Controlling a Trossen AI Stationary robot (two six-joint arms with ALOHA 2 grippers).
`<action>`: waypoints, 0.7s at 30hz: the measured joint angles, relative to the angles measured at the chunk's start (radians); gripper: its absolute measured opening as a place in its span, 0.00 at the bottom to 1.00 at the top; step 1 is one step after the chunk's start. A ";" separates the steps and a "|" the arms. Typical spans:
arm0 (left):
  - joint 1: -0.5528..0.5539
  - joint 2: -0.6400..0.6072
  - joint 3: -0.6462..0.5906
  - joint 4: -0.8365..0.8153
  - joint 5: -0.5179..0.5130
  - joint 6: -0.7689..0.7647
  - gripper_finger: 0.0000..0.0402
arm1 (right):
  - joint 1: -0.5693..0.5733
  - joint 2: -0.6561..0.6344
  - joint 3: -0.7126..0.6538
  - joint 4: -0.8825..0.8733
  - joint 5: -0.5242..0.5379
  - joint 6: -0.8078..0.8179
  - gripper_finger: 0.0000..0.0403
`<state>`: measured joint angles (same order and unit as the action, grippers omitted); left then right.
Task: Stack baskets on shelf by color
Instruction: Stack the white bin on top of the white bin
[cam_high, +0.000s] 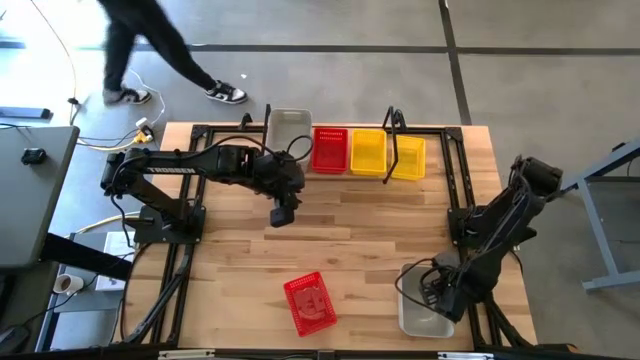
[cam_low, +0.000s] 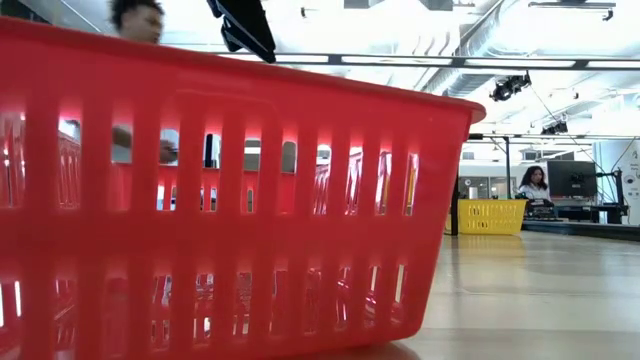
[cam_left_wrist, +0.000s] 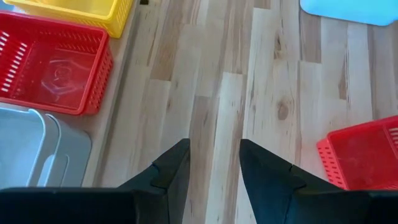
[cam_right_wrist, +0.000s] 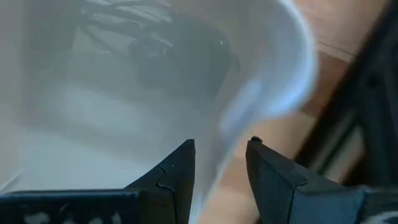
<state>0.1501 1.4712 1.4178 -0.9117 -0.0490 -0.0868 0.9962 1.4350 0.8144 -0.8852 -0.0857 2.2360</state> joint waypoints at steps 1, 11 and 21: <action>0.000 0.000 0.000 0.000 0.000 0.000 0.32 | 0.000 0.004 -0.024 0.038 0.000 0.000 0.32; 0.000 0.000 0.000 -0.001 0.000 0.003 0.32 | -0.048 0.016 -0.129 0.236 0.003 -0.030 0.07; 0.000 0.000 0.000 0.000 0.000 0.027 0.32 | -0.162 0.016 -0.010 0.160 0.131 -0.041 0.01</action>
<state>0.1497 1.4715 1.4181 -0.9119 -0.0490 -0.0595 0.8345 1.4509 0.8049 -0.7256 0.0449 2.1945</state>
